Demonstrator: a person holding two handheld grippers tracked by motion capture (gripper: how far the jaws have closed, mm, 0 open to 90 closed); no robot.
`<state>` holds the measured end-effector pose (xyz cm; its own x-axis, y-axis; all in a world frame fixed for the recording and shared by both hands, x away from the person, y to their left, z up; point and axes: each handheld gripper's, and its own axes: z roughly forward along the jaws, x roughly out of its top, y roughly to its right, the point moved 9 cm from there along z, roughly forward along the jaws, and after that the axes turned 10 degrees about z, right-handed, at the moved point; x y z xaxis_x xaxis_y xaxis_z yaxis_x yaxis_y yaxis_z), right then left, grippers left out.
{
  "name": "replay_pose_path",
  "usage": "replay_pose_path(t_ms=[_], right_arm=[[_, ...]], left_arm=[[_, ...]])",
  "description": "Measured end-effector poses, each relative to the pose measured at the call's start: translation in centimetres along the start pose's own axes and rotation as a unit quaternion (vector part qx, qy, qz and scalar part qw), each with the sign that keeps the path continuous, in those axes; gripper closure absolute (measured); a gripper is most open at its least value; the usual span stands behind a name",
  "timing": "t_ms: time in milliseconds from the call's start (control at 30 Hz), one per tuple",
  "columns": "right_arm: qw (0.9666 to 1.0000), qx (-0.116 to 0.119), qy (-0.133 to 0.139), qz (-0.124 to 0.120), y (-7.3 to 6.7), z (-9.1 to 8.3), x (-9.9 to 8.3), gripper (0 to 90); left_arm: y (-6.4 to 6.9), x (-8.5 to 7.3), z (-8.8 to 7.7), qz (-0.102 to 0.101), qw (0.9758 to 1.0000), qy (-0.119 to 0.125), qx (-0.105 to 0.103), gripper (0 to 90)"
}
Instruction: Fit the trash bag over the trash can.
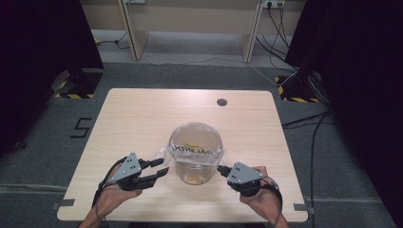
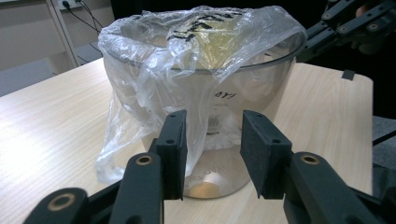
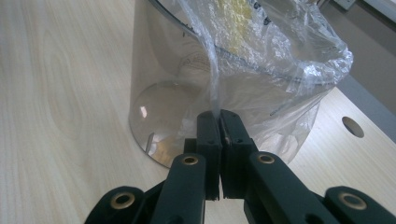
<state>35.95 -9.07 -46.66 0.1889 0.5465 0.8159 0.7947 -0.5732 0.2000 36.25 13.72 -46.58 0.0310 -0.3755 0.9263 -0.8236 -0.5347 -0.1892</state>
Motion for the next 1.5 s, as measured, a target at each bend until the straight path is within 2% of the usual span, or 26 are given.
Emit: replay_pose_path(t_ms=[100, 200, 333, 433, 467, 633, 767, 867, 967, 1100, 1133, 1167, 1200, 1233, 1300, 1367, 1433, 1467, 1500], right_arm=[[1.0, 0.003, 0.0, -0.001, -0.2, 0.1, 0.0, 87.8], [1.0, 0.004, 0.0, -0.002, -0.2, 0.1, 0.0, 87.8], [1.0, 0.006, 0.001, 0.002, -0.1, 0.1, 0.0, 87.8], [1.0, 0.008, 0.001, 0.002, -0.2, 0.2, -0.1, 87.8], [1.0, 0.008, 0.001, 0.002, -0.2, 0.2, -0.1, 87.8], [0.9999, 0.01, -0.003, 0.005, -0.3, 0.4, -0.4, 87.9], [0.9998, 0.014, -0.008, 0.011, -0.2, 0.6, -0.8, 88.2], [0.9997, 0.017, -0.013, 0.011, -0.3, 0.8, -1.2, 88.9], [0.9993, 0.016, -0.033, 0.002, -0.5, 1.4, -2.2, 89.7], [0.9993, 0.014, -0.035, 0.007, -0.3, 1.8, -2.5, 89.5], [0.9993, 0.012, -0.032, 0.013, -0.2, 1.7, -2.3, 88.3], [0.999, -0.005, -0.019, 0.041, 0.2, 1.2, -1.8, 81.7], [0.999, -0.005, -0.019, 0.041, 0.2, 1.2, -1.8, 81.7], [0.9989, -0.014, -0.014, 0.042, 0.3, 0.8, -1.5, 77.4], [0.998, -0.035, -0.001, 0.052, 0.4, 0.0, -0.9, 65.9], [0.9972, -0.037, 0.008, 0.064, 0.3, -0.5, -0.4, 56.0], [0.9961, -0.037, 0.003, 0.08, 0.1, -0.6, -0.4, 45.0], [0.9947, -0.04, 0.0, 0.095, 0.0, -0.4, -0.3, 40.3], [0.9947, -0.04, 0.0, 0.095, 0.0, -0.4, -0.3, 40.3]], left_arm=[[-0.2, -0.1, 0.7, 0.012, 0.9998, -0.013, 0.011, 61.5], [-0.6, -0.4, 1.6, 0.009, 0.9995, -0.023, 0.02, 63.9], [-0.4, -0.5, 2.5, 0.025, 0.9992, -0.028, 0.016, 76.4], [-0.2, -0.6, 2.6, 0.037, 0.9987, -0.032, 0.015, 88.6], [-0.2, -0.6, 2.6, 0.037, 0.9987, -0.032, 0.015, 89.7], [0.5, -0.9, 2.2, 0.047, 0.9982, -0.038, 0.0, 90.0], [0.9, -1.7, 1.8, 0.053, 0.9974, -0.049, -0.009, 90.0], [1.4, -2.5, 1.6, 0.059, 0.9966, -0.055, -0.017, 90.0], [1.8, -3.4, 1.6, 0.07, 0.9946, -0.071, -0.026, 90.0], [2.1, -3.8, 1.7, 0.075, 0.9937, -0.079, -0.028, 90.0], [2.3, -3.8, 1.7, 0.077, 0.9936, -0.077, -0.03, 90.0], [2.5, -3.5, 1.5, 0.077, 0.9938, -0.073, -0.031, 90.0], [2.5, -3.5, 1.5, 0.077, 0.9938, -0.073, -0.031, 90.0], [2.5, -3.3, 1.4, 0.077, 0.9941, -0.071, -0.028, 90.0], [2.3, -3.0, 1.1, 0.072, 0.9951, -0.065, -0.017, 90.0], [2.1, -2.7, 0.8, 0.064, 0.9962, -0.059, -0.01, 89.4], [1.8, -2.3, 0.5, 0.051, 0.9974, -0.05, 0.008, 77.4], [1.6, -2.1, 0.3, 0.045, 0.9978, -0.046, 0.015, 67.5], [1.4, -2.0, 0.2, 0.042, 0.9979, -0.042, 0.025, 67.5]])
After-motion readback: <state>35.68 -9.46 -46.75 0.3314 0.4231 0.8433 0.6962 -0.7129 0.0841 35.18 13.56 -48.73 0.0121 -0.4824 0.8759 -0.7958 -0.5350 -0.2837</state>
